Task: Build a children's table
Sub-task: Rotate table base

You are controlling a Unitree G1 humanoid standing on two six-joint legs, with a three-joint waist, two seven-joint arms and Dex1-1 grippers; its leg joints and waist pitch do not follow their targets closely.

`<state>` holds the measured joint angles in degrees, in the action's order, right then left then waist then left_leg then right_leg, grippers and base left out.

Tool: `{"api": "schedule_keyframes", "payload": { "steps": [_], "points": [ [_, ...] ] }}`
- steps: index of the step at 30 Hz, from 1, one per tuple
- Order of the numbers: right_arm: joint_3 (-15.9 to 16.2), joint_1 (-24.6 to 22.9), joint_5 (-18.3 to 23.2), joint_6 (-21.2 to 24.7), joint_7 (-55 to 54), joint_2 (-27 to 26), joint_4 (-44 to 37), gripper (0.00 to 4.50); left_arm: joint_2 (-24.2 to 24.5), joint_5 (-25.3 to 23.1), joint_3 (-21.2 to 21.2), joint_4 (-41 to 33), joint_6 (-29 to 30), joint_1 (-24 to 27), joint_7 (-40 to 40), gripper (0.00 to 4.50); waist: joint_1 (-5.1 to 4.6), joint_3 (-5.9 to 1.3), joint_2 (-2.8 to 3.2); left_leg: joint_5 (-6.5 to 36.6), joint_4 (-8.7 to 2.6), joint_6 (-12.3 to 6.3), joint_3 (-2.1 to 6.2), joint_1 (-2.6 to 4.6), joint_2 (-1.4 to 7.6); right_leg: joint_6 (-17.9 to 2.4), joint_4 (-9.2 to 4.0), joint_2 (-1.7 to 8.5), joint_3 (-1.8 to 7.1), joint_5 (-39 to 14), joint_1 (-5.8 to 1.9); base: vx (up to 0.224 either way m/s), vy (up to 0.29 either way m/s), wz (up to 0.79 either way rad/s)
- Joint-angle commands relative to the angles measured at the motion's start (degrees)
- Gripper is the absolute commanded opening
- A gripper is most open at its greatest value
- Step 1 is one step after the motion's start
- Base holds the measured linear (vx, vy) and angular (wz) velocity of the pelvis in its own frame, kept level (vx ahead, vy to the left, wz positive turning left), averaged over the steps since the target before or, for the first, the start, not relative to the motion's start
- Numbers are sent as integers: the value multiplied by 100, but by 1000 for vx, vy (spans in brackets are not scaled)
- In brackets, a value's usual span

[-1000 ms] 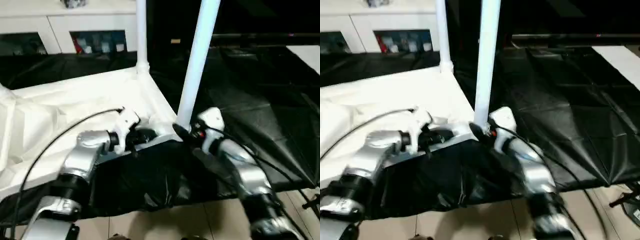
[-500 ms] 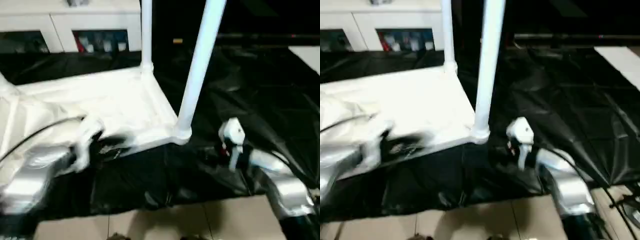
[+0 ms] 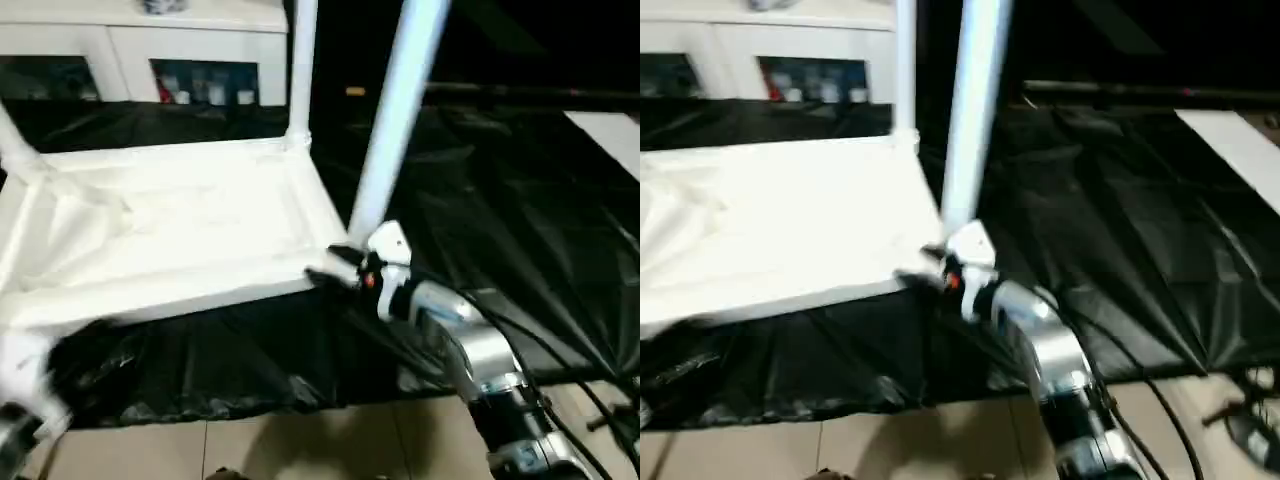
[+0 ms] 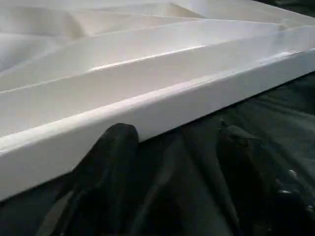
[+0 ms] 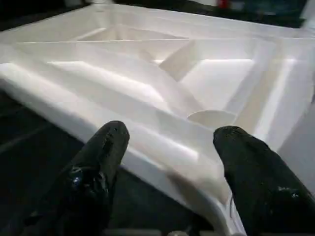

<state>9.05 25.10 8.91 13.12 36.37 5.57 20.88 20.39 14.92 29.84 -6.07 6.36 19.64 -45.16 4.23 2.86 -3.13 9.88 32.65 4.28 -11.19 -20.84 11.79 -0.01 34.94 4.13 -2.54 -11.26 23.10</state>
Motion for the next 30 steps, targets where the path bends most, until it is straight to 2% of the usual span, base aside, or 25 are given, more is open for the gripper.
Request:
{"api": "schedule_keyframes", "payload": {
  "steps": [1, 2, 3, 5, 7, 8, 10, 11, 12, 14, 17, 18, 19, 21, 23, 24, 25, 26, 27, 30],
  "points": [
    [-340, 226, -74, -155, -363, 34, 372, 321, -134, 63, 71, -13, -368, 167, 38, 328, -2, -216, 171, 2559, -461, 222, 125, 145, 182, -716, -546, 278, 249, -2000, -62, 0, 0, 0],
    [-480, 370, -87, -236, -566, 60, 655, 321, -210, 101, 147, -15, -533, 249, 66, 339, 18, -239, 135, 2519, -460, 243, 123, 146, 191, -736, -526, 288, 246, -1871, -69, 0, 0, 0],
    [-560, 454, -96, -282, -690, 77, 821, 321, -250, 125, 188, -17, -622, 290, 85, 345, 23, -234, 145, 2508, -462, 252, 127, 132, 184, -746, -512, 289, 249, -1836, -78, 0, 0, 0],
    [-686, 674, -136, -436, -1057, 143, 1284, 321, -315, 225, 287, 46, -833, 339, 175, 356, 100, -241, 141, 2481, -436, 265, 81, 192, 174, -757, -510, 258, 257, -1587, -44, 0, 0, 0],
    [-848, 909, -215, -593, -1562, 268, 1800, 321, -378, 264, 514, 198, -1147, 295, 347, 379, 95, -239, 159, 2555, -429, 272, 82, 194, 160, -754, -507, 258, 252, -1640, -47, 0, 0, 0],
    [-928, 1012, -255, -694, -1766, 343, 2045, 321, -421, 325, 654, 269, -1260, 267, 437, 386, 89, -253, 144, 2534, -426, 288, 91, 178, 155, -745, -501, 267, 243, -1662, -74, 0, 0, 0],
    [-1006, 1112, -293, -801, -1956, 418, 2287, 321, -465, 393, 792, 339, -1365, 240, 525, 396, 123, -261, 141, 2456, -420, 274, 88, 170, 161, -719, -496, 277, 248, -1622, -80, 0, 0, 0],
    [-1045, 1198, -345, -947, -2029, 512, 2537, 321, -486, 517, 921, 468, -1550, 301, 546, 404, 145, -263, 167, 2418, -419, 276, 88, 167, 161, -737, -488, 286, 249, -1550, -79, 0, 0, 0],
    [-1048, 1196, -341, -955, -2009, 518, 2541, 321, -487, 540, 927, 481, -1561, 322, 523, 416, 151, -263, 148, 2431, -422, 276, 86, 155, 160, -712, -486, 272, 242, -1554, -97, 0, 0, 0],
    [-1072, 1199, -335, -1010, -1941, 530, 2587, 321, -498, 659, 928, 531, -1597, 457, 392, 427, 161, -264, 155, 2428, -427, 274, 94, 148, 170, -702, -466, 265, 242, -1451, -111, 0, 0, 0],
    [-1055, 1151, -308, -1075, -1838, 509, 2579, 321, -542, 767, 860, 602, -1655, 638, 216, 439, 169, -269, 132, 2375, -420, 246, 89, 137, 169, -728, -446, 255, 239, -1309, -129, 0, 0, 0],
    [-933, 1026, -331, -1152, -1743, 483, 2472, 321, -593, 781, 856, 742, -1835, 696, 188, 445, 176, -273, 133, 2352, -411, 218, 81, 145, 172, -720, -451, 248, 241, -1261, -120, 0, 0, 0],
    [-880, 955, -320, -1171, -1672, 461, 2399, 321, -608, 791, 890, 816, -1918, 681, 217, 445, 188, -265, 103, 2357, -408, 172, 63, 149, 167, -696, -477, 243, 245, -1276, -115, 0, 0, 0],
    [-808, 881, -309, -1203, -1584, 438, 2339, 321, -603, 822, 933, 937, -2057, 641, 264, 445, 185, -275, 128, 2366, -429, 184, 91, 123, 179, -697, -464, 270, 247, -1309, -144, 0, 0, 0],
    [-575, 629, -305, -1155, -1164, 438, 1949, 321, -451, 965, 1047, 1145, -2130, 443, 251, 445, 175, -269, 112, 2404, -436, 184, 101, 108, 183, -675, -463, 267, 240, -1384, -161, 0, 0, 0],
    [-477, 512, -301, -1108, -965, 456, 1744, 321, -361, 1058, 1056, 1167, -2056, 351, 164, 445, 172, -270, 37, 2387, -429, 163, 93, 107, 191, -669, -465, 266, 240, -1428, -161, 0, 0, 0],
    [-401, 420, -282, -1061, -778, 476, 1583, 321, -287, 1134, 1046, 1170, -1983, 279, 80, 445, 192, -258, 84, 2390, -447, 167, 109, 105, 190, -655, -459, 269, 243, -1488, -164, 0, 0, 0],
    [-365, 376, -281, -1044, -667, 484, 1505, 321, -234, 1192, 1030, 1175, -1942, 238, 30, 445, 192, -267, 66, 2370, -440, 170, 100, 103, 203, -650, -452, 262, 245, -1504, -163, 0, 0, 0],
    [-241, 246, -289, -921, -463, 547, 1288, 321, -101, 1371, 938, 1086, -1689, 67, -105, 445, 195, -259, 81, 2386, -448, 182, 107, 105, 206, -665, -447, 263, 242, -1550, -156, 0, 0, 0],
    [-131, 112, -302, -727, -360, 615, 1074, 321, 105, 1582, 771, 947, -1367, -252, -193, 445, 215, -247, 85, 2414, -445, 269, 85, 133, 207, -736, -436, 245, 255, -1658, -127, 0, 0, 0]
  ]
}}
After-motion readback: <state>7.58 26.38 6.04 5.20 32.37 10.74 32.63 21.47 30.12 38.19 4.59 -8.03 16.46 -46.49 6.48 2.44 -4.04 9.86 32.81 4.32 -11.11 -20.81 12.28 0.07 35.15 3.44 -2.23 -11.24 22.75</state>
